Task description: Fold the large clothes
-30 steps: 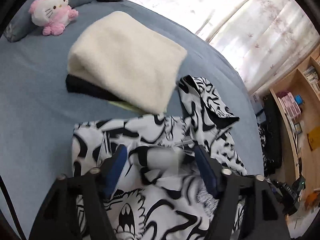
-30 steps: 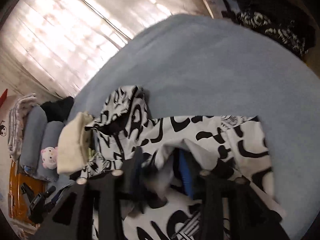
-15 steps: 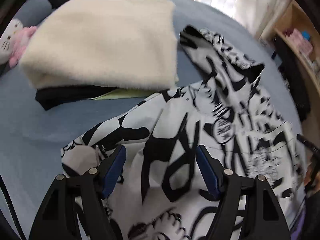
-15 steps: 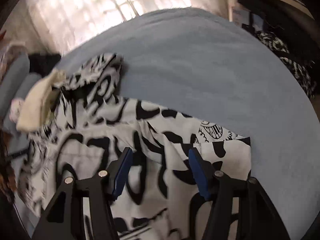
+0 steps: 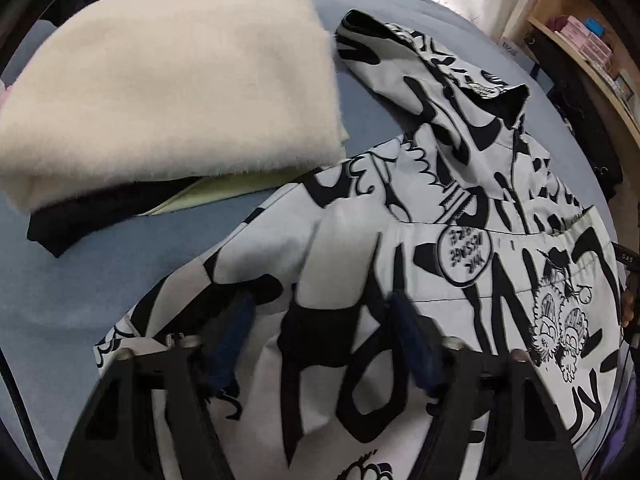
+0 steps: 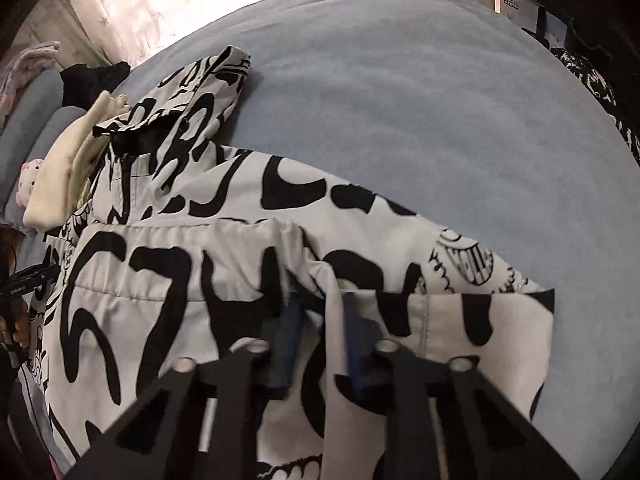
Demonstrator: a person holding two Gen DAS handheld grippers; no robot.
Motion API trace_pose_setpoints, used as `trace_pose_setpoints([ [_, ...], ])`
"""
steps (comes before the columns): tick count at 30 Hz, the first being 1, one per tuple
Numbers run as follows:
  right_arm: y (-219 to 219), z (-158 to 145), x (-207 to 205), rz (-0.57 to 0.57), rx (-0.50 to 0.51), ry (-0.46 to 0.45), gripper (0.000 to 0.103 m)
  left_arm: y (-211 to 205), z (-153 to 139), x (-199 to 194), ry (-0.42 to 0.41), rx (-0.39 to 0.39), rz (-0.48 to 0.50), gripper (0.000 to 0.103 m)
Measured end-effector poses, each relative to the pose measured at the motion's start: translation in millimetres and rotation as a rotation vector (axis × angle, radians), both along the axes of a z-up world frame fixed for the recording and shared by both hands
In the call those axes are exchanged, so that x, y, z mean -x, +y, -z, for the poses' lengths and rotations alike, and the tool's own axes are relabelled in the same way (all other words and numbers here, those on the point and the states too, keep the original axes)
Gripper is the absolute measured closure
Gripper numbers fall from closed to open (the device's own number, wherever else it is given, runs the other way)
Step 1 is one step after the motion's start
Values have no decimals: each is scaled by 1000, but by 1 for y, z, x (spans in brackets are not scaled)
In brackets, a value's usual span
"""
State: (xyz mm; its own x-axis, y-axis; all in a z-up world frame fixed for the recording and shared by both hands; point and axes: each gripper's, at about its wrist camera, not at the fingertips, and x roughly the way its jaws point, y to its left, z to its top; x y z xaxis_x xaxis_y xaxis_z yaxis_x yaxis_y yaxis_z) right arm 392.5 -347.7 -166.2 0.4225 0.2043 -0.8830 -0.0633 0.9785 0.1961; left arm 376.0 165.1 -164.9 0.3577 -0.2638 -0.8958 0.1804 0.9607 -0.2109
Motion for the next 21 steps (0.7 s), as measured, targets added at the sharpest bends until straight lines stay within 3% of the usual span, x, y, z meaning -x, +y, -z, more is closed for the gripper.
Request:
trace_pose_setpoints([
  [1,2,-1,3,-1,19,-14,95,-1,-3,2,-3,10,13,72],
  [2,4,-2,5,2,33,-22,97,-4,-6,4,-16,-5,13,81],
  [5,3,-12,17,50,37,-64,100,-10,-19,17,-80,-54,-9,92],
  [12,-17,-66,58,195,-48,-274,100,3,-86,47,-265,13,-132,94],
  [15,-16,-88,61,225,-29,-374,100,0,-102,45,-327,-7,-162,95],
  [18,-12,-85,43,242,-10,-382,100,-4,-90,28,-303,-22,-195,95],
  [21,-5,-60,17,258,34,-338,100,-10,-57,7,-250,-53,-226,95],
])
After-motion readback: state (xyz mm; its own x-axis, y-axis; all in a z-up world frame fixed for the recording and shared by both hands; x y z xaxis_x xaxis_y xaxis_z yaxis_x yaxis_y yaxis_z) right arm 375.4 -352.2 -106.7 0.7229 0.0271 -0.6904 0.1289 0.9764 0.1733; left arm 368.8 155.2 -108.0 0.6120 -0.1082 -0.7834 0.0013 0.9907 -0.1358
